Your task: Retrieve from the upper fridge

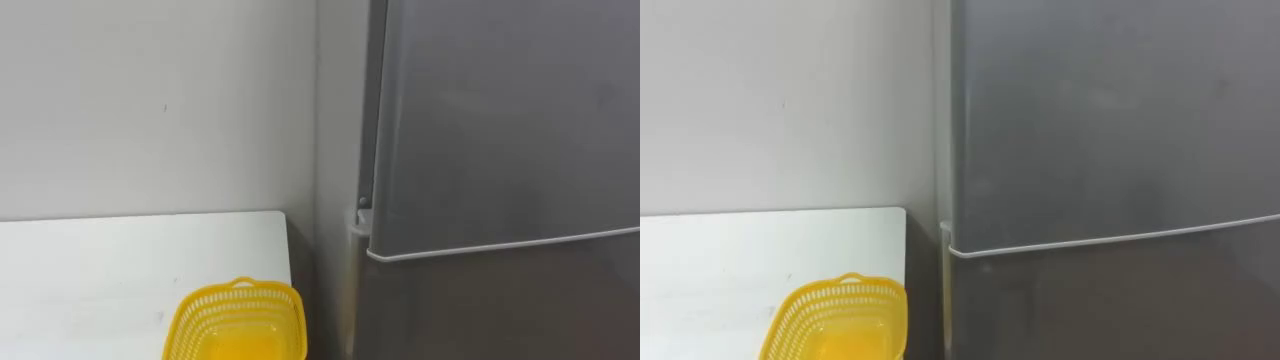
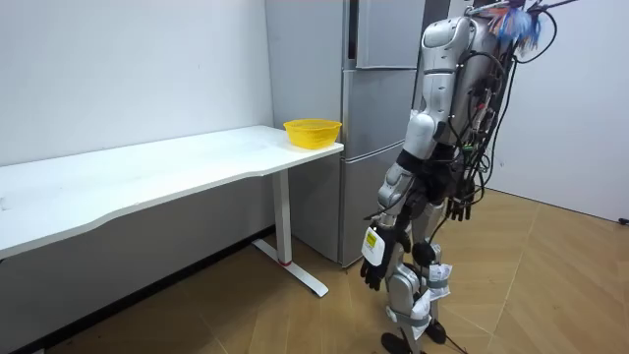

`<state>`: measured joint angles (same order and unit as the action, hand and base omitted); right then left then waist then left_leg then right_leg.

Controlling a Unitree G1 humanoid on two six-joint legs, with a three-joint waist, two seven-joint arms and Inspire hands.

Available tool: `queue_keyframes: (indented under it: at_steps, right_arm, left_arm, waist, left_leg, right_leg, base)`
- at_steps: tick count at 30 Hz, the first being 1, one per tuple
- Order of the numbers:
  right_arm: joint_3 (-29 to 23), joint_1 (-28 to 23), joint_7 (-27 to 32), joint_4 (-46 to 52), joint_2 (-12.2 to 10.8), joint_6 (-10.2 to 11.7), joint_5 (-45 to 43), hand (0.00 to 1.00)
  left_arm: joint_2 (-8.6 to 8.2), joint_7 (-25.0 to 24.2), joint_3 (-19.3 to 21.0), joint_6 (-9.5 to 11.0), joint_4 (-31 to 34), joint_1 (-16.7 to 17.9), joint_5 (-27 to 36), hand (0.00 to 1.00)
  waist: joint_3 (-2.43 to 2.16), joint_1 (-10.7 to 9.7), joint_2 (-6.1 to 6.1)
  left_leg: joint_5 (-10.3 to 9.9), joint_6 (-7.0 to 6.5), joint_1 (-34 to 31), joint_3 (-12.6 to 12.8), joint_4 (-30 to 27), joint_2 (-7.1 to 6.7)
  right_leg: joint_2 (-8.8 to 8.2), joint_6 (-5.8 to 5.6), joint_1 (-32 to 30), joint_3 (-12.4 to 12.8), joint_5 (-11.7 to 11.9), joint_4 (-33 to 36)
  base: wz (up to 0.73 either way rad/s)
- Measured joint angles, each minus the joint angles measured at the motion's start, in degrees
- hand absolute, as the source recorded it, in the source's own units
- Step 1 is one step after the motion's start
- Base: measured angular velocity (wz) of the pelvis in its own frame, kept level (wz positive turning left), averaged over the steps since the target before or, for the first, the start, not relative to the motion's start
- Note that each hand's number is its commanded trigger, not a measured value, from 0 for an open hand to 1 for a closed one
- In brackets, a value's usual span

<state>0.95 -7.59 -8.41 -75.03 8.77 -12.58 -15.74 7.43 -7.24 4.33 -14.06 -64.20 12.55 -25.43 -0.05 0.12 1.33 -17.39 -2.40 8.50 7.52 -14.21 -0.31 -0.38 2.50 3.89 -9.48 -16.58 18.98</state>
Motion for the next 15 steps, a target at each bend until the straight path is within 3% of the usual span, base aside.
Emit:
queue_keyframes:
  at_steps: [15]
  right_arm:
    - [-0.1, -0.4, 2.0, -0.5, 0.0, 0.2, 0.5, 0.0]
  left_arm:
    - [0.08, 2.1, 0.0, -0.4, 0.0, -0.3, 0.9, 0.0]
  waist:
    - [0.0, -1.4, -0.05]
  left_leg:
    - [0.2, 0.09, 0.2, 0.0, -0.1, 0.16]
  right_leg:
    - [0.4, -0.05, 1.1, 0.0, 0.4, -2.2]
  base:
    - [0.0]
